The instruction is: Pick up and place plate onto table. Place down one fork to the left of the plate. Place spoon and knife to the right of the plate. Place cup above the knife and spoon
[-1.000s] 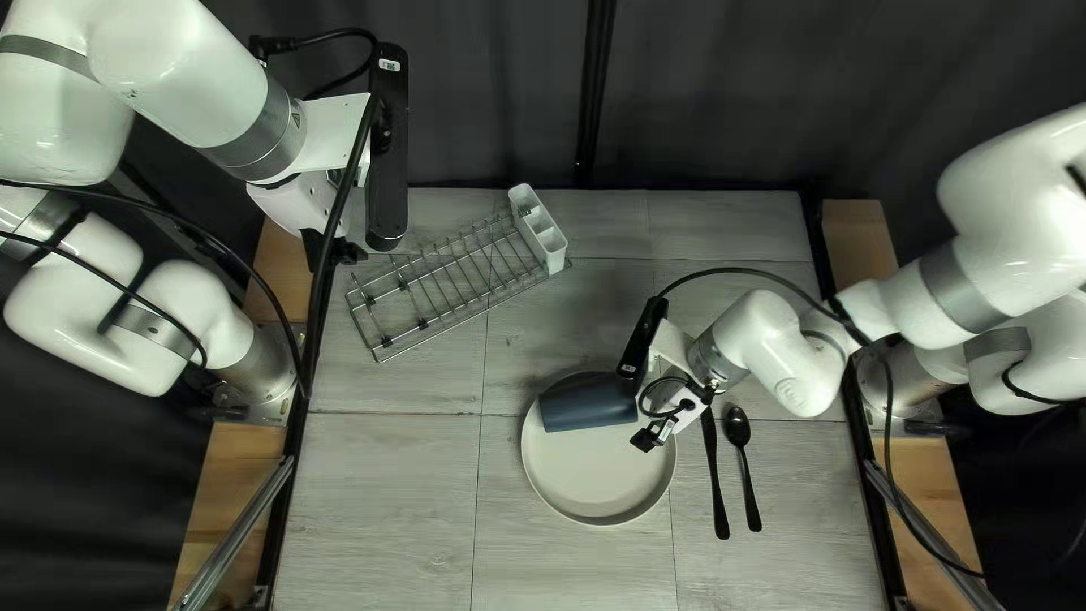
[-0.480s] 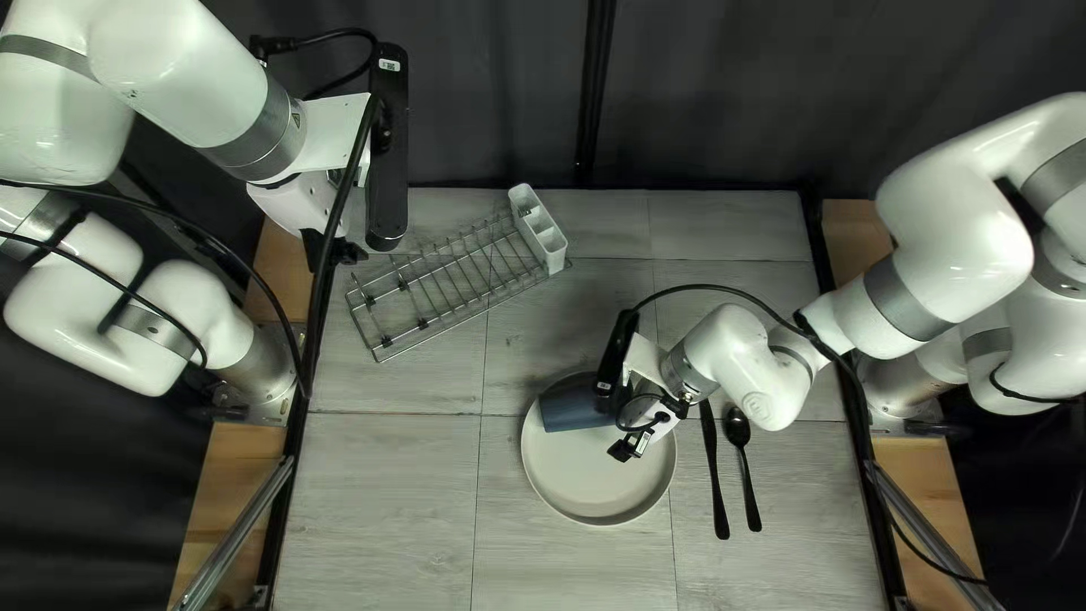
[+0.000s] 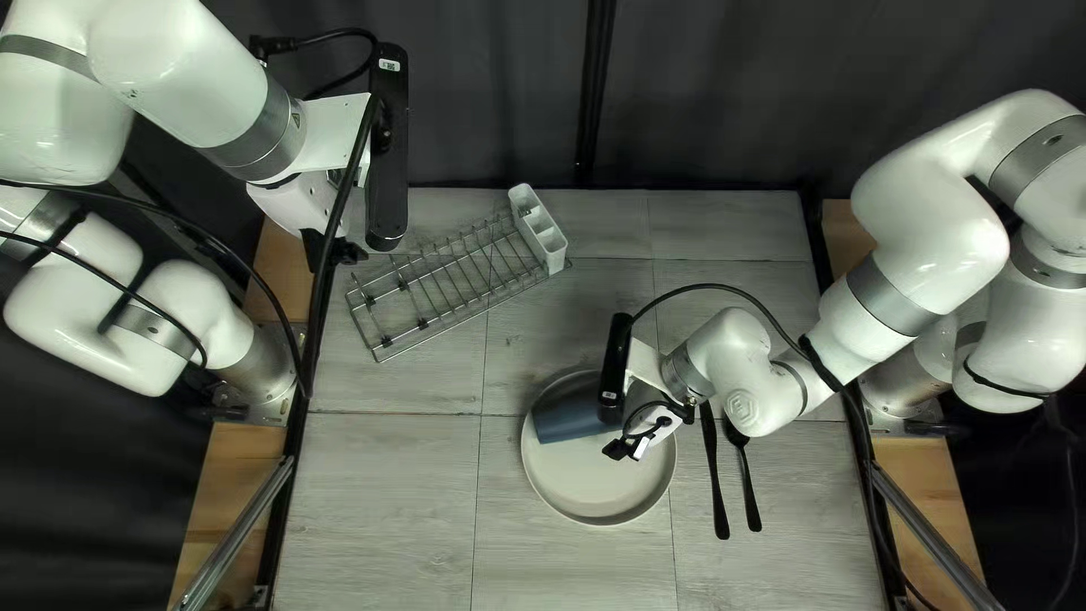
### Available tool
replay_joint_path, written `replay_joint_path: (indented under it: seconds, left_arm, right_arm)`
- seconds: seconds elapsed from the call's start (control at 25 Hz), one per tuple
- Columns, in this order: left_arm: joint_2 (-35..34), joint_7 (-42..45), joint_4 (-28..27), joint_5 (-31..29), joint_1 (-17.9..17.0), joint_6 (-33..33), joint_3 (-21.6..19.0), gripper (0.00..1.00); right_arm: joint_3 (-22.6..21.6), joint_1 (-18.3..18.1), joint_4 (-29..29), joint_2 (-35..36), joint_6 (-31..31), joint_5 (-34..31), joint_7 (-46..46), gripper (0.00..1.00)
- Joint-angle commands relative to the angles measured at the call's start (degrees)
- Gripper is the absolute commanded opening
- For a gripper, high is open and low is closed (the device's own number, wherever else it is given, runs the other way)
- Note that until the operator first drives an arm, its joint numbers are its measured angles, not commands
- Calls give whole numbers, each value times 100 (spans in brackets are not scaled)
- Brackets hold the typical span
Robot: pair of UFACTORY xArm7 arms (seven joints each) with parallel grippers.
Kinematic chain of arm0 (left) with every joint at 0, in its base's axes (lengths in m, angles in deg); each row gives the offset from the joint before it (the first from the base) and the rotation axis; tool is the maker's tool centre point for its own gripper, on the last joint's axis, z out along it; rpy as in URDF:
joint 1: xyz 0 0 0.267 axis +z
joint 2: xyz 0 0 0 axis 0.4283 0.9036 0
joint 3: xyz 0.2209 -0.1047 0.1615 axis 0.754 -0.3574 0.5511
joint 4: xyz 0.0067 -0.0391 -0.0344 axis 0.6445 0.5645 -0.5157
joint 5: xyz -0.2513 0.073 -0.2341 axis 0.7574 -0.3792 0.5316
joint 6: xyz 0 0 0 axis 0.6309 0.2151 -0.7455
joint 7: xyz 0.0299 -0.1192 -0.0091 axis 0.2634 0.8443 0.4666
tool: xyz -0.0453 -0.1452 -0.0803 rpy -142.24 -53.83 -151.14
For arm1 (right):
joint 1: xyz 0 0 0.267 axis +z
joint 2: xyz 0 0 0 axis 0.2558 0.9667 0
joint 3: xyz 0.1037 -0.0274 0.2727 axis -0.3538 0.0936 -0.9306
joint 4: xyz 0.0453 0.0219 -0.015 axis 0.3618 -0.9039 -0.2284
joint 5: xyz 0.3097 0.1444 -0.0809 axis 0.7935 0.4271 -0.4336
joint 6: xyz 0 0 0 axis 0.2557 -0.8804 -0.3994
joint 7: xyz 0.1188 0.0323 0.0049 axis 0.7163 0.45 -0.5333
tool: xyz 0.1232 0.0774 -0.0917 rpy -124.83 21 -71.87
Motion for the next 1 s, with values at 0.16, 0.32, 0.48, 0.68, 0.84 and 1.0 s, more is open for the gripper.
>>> replay_joint_path:
  seconds: [0.16, 0.32, 0.48, 0.68, 0.84, 1.0]
  left_arm:
    - [0, 0, 0, 0, 0, 0, 0, 100]
    - [0, 0, 0, 0, 0, 0, 0, 100]
    - [0, 0, 0, 0, 0, 0, 0, 100]
    - [0, 0, 0, 0, 0, 0, 0, 100]
    - [0, 0, 0, 0, 0, 0, 0, 100]
    - [0, 0, 0, 0, 0, 0, 0, 100]
  right_arm:
    - [264, 41, -601, -1522, -979, -3123, 2852, 0]
    - [-107, -544, -423, -2023, -1757, -4725, 4286, 0]
    - [-551, -1194, 327, -2208, -3225, -6457, 5995, 0]
    - [-800, -1319, 1593, -1459, -5014, -8023, 7782, 0]
    - [-788, -942, 2517, -630, -6316, -8843, 8979, 0]
    - [-788, -942, 2517, -630, -6316, -8843, 8979, 0]
